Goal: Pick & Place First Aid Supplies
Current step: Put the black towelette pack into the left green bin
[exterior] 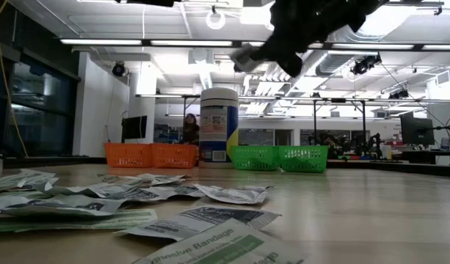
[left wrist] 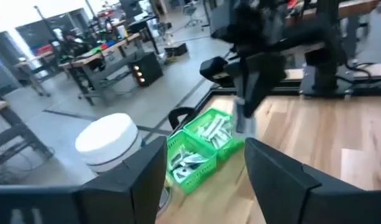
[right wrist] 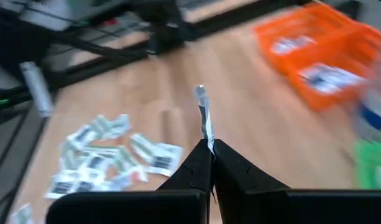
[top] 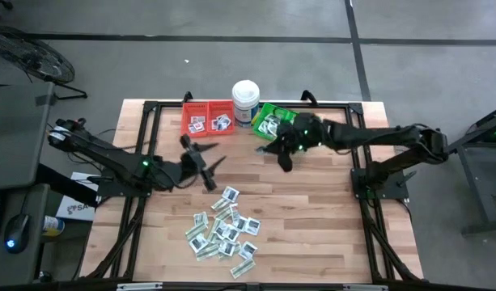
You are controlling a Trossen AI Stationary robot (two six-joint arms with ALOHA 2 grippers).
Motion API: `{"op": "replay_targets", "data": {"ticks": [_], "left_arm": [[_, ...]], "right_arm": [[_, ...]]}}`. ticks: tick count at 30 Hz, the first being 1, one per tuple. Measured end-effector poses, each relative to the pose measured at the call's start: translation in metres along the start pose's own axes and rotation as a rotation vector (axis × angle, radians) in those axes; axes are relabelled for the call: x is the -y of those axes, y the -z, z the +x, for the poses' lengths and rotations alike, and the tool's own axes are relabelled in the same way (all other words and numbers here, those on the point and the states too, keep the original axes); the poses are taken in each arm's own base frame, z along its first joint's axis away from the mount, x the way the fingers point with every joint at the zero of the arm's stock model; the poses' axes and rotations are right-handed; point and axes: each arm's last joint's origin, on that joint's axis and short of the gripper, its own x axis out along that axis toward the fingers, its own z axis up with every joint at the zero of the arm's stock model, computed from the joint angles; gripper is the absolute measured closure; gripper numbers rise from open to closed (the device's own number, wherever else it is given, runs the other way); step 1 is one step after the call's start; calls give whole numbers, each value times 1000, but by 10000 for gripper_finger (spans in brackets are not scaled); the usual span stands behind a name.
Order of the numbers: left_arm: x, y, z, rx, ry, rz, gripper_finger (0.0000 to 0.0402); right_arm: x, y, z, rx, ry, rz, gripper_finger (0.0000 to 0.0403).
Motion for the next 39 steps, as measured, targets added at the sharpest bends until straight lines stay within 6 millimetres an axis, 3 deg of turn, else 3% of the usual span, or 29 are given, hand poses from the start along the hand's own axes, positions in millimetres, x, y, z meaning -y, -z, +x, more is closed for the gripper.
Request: {"op": "replay_targets", "data": {"ticks": [4,13,20,30,39], "left_arm": [[-36,-2,-7,-29,53,14,194],[-99,-1,-1,-30,111,75,213],[-134,6,5,-2,134,87,216],[-141,62,13,128,205,-51,216],[-132,112,-5,227,206,-228,216]], "right_arm": [[26,-4,-16,-37,99,44,402],[75,-46,-43,-126,275,35,403],[117,-60,-42,-213,333,98,403],[165,-62,-13,-403,303,178,402],[192,-51,9,-480,257,247,402]]}}
